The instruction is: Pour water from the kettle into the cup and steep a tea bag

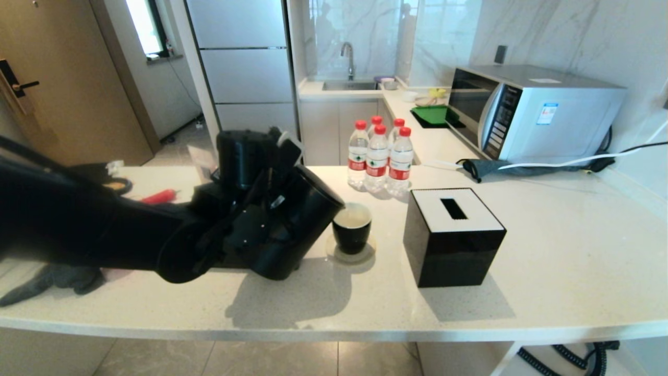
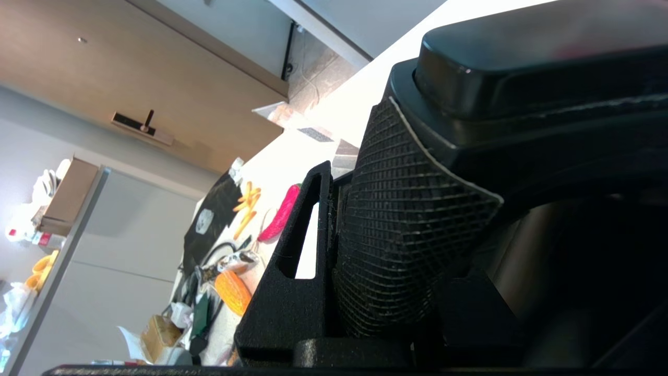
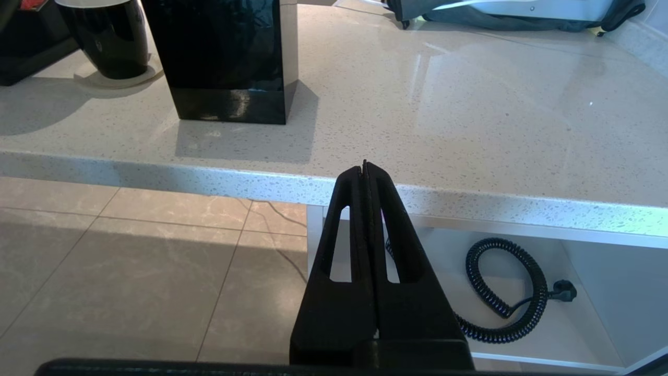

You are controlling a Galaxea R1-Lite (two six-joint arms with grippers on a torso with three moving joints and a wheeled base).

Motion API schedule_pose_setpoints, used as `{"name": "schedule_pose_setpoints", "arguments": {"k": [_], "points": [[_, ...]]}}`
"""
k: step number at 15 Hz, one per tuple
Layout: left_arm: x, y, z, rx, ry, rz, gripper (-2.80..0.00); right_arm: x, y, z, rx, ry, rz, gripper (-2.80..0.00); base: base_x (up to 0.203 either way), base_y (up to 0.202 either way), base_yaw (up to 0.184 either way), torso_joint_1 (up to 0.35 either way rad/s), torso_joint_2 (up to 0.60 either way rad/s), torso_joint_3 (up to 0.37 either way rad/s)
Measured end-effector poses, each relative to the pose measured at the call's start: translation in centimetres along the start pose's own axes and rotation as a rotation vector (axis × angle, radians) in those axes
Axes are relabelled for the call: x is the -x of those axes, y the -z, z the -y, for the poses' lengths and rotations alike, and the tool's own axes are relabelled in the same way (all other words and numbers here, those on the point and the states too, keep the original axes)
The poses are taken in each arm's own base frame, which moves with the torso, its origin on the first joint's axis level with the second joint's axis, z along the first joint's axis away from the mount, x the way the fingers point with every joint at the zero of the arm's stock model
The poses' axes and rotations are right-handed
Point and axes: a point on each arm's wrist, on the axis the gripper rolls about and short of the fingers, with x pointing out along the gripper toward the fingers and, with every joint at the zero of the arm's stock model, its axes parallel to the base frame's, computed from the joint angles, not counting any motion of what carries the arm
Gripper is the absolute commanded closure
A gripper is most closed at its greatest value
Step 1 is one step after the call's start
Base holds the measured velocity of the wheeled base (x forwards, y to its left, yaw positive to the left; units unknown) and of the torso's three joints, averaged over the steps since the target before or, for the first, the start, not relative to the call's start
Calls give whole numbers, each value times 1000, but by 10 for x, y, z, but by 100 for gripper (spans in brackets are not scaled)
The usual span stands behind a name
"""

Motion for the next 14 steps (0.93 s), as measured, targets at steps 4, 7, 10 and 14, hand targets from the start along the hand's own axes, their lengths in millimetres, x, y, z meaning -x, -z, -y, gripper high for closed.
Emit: {"name": "schedule_pose_setpoints", "arguments": {"k": [4, 7, 10, 14], "points": [[1, -1, 0, -10, 2, 3, 0, 0, 0, 0, 0, 0, 0, 0, 0, 0, 0, 0, 0, 0], [2, -1, -2, -16, -1, 6, 0, 0, 0, 0, 0, 0, 0, 0, 0, 0, 0, 0, 0, 0], [2, -2, -2, -15, -1, 7, 0, 0, 0, 0, 1, 0, 0, 0, 0, 0, 0, 0, 0, 0], [3, -2, -2, -16, 0, 7, 0, 0, 0, 0, 0, 0, 0, 0, 0, 0, 0, 0, 0, 0]]}}
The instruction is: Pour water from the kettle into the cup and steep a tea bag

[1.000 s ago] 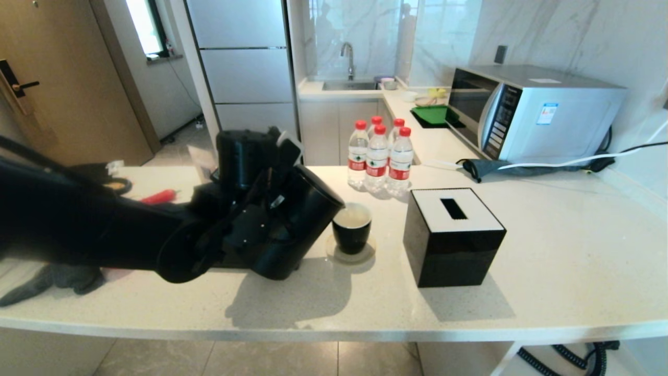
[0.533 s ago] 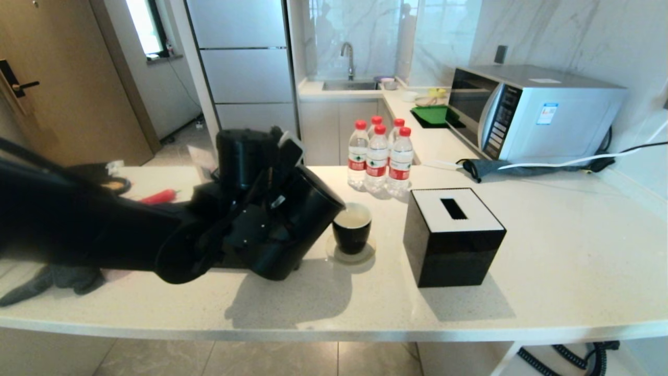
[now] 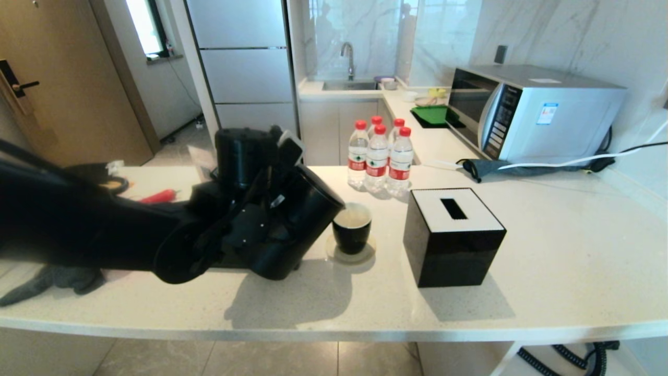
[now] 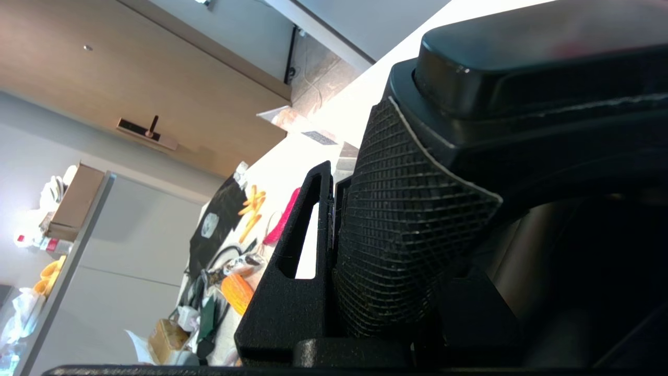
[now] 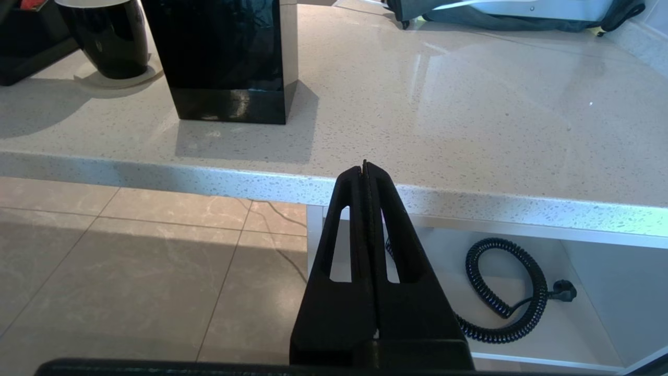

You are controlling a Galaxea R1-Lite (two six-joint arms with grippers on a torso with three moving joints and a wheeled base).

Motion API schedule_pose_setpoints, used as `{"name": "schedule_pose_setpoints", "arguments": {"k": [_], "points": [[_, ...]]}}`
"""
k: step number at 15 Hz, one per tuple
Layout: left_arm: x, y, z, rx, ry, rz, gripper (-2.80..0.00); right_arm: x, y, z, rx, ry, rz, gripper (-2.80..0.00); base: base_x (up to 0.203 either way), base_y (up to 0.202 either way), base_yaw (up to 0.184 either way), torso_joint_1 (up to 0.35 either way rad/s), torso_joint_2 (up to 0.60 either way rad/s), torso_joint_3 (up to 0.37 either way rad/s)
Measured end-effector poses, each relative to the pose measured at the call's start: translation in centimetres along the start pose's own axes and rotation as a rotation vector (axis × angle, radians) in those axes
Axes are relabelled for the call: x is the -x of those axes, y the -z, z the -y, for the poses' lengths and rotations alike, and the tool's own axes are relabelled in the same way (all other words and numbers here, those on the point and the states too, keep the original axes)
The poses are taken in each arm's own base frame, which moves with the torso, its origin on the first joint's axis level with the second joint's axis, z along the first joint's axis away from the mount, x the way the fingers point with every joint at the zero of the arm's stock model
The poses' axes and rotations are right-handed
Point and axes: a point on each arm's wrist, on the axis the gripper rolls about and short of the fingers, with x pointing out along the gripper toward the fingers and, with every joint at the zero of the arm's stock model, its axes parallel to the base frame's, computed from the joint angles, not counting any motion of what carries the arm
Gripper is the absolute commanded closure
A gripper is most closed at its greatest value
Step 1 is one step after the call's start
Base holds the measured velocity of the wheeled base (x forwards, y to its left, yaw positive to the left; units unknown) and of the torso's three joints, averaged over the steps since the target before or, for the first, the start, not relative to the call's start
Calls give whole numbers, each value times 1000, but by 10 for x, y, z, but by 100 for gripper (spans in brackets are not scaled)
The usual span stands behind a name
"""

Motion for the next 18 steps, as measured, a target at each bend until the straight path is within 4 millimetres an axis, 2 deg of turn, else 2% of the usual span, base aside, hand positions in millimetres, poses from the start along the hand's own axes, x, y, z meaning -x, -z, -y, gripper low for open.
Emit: {"name": "schedule_pose_setpoints", "arguments": {"k": [18], "points": [[3, -2, 1, -26, 7, 11, 0, 0, 0, 0, 0, 0, 0, 0, 0, 0, 0, 0, 0, 0]]}}
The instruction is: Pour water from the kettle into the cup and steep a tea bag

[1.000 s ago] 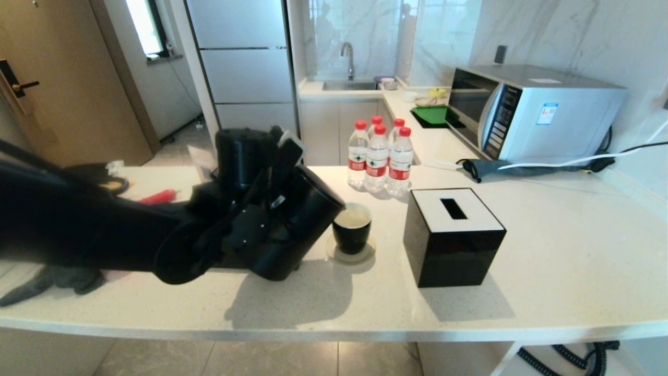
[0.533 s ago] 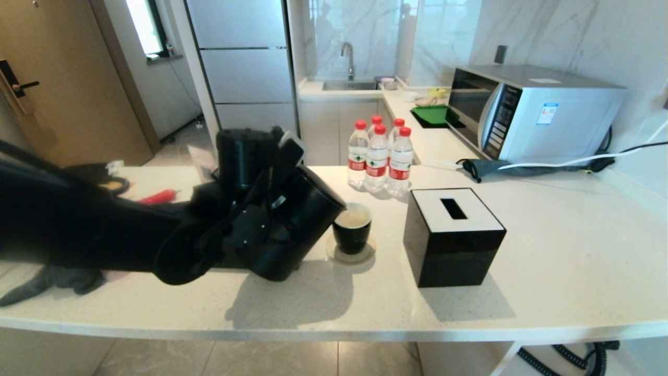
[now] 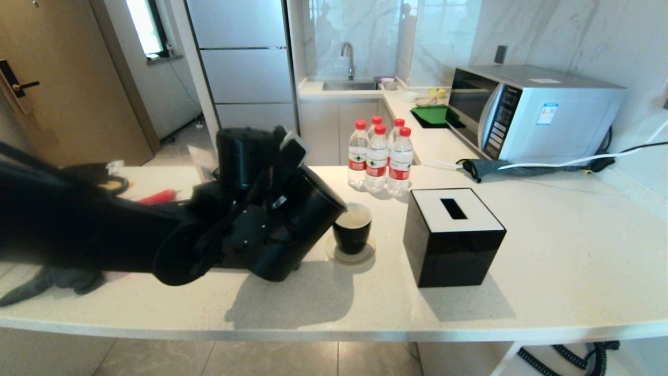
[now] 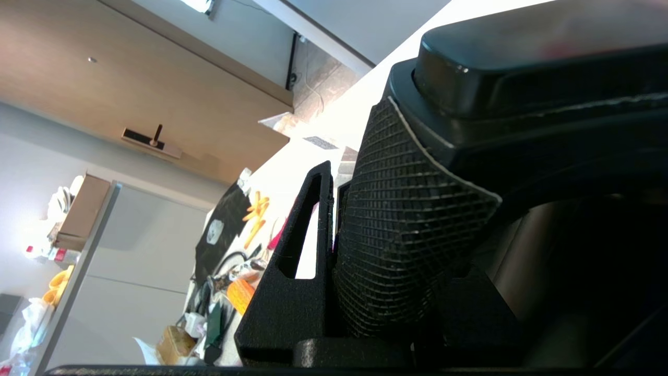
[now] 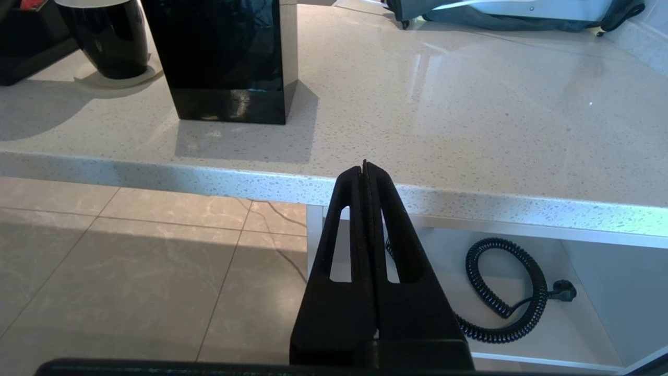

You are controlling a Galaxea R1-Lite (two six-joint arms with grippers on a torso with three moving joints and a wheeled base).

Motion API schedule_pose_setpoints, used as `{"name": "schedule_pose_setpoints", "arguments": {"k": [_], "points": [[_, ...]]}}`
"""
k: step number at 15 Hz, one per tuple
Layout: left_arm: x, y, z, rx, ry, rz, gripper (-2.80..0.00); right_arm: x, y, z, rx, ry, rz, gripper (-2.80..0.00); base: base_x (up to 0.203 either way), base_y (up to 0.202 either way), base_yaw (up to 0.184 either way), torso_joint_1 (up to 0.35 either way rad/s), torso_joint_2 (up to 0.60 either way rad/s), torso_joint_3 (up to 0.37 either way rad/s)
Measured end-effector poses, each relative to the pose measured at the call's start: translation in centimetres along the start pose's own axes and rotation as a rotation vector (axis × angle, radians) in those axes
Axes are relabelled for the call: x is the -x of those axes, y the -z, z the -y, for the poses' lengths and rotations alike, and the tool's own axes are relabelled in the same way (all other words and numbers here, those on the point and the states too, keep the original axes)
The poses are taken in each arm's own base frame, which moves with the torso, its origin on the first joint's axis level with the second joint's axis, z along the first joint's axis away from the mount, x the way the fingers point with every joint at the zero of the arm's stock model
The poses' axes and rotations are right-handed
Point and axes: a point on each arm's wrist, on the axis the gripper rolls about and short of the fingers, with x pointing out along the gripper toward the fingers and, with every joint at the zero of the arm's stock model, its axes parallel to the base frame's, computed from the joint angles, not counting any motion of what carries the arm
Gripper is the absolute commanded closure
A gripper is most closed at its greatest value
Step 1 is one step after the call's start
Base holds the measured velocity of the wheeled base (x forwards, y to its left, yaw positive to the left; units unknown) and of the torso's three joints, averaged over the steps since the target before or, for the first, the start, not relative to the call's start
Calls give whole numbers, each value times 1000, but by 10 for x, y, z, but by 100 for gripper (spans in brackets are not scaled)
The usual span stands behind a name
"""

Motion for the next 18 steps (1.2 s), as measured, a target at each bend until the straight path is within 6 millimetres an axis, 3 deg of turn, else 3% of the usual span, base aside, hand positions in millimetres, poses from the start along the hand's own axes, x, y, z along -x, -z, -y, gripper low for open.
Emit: {"name": "schedule_pose_setpoints", "arguments": {"k": [18], "points": [[1, 0, -1, 2, -2, 1, 0, 0, 0, 0, 1, 0, 0, 0, 0, 0, 0, 0, 0, 0]]}}
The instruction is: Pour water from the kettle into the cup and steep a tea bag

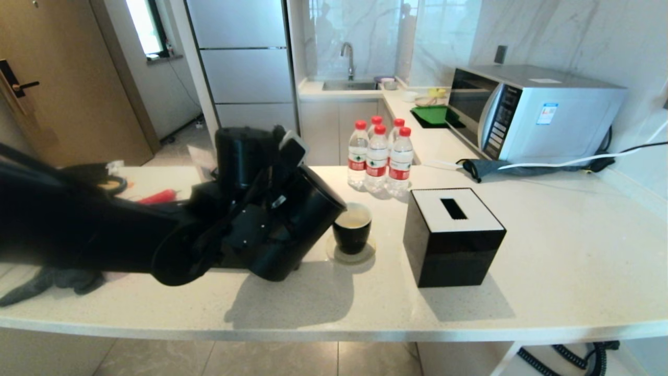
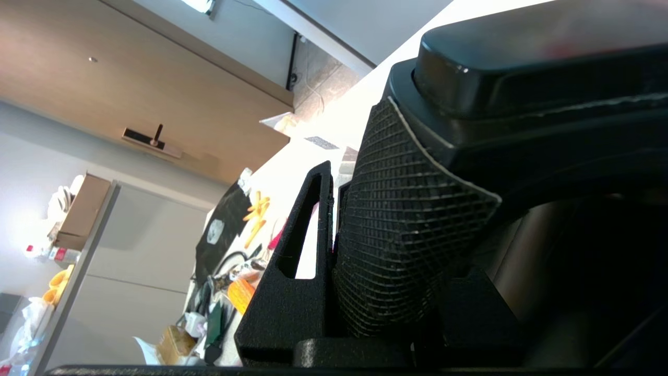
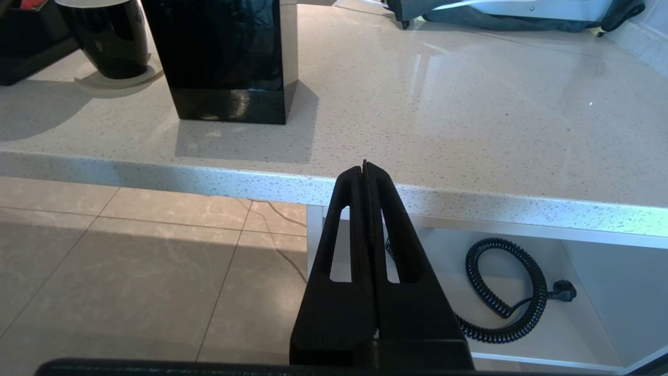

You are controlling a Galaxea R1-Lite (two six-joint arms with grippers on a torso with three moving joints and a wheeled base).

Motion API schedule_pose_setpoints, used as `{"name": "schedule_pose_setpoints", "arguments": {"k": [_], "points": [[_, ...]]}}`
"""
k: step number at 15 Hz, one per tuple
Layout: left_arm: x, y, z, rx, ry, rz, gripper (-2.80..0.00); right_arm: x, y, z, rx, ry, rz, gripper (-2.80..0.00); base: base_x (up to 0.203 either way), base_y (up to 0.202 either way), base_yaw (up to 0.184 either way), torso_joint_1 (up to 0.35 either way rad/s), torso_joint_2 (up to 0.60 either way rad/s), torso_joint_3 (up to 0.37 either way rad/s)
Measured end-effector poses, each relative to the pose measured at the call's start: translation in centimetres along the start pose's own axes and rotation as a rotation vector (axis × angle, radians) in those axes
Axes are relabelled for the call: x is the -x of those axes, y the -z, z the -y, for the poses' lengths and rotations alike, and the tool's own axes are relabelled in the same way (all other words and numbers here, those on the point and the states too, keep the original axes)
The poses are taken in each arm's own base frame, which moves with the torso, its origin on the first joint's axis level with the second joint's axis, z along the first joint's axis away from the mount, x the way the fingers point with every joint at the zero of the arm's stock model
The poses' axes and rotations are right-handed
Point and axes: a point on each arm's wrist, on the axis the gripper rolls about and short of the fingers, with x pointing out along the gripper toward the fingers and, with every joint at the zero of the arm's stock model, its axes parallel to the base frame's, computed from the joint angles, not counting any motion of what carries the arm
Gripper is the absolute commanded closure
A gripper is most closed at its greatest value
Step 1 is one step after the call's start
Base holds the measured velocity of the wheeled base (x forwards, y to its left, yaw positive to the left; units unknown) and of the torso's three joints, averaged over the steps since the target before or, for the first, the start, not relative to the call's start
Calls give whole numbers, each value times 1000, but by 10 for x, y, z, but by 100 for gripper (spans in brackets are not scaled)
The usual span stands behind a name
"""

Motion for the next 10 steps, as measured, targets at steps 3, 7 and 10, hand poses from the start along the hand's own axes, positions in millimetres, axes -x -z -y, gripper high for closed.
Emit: {"name": "schedule_pose_setpoints", "arguments": {"k": [3, 7, 10], "points": [[1, 1, 0, 0, 1, 0, 0, 0, 0, 0, -1, 0, 0, 0, 0, 0, 0, 0, 0, 0], [1, 1, -1, 0, 0, 0, 0, 0, 0, 0, 0, 0, 0, 0, 0, 0, 0, 0, 0, 0], [2, 1, -2, 2, -2, 1, 0, 0, 0, 0, 0, 0, 0, 0, 0, 0, 0, 0, 0, 0]]}}
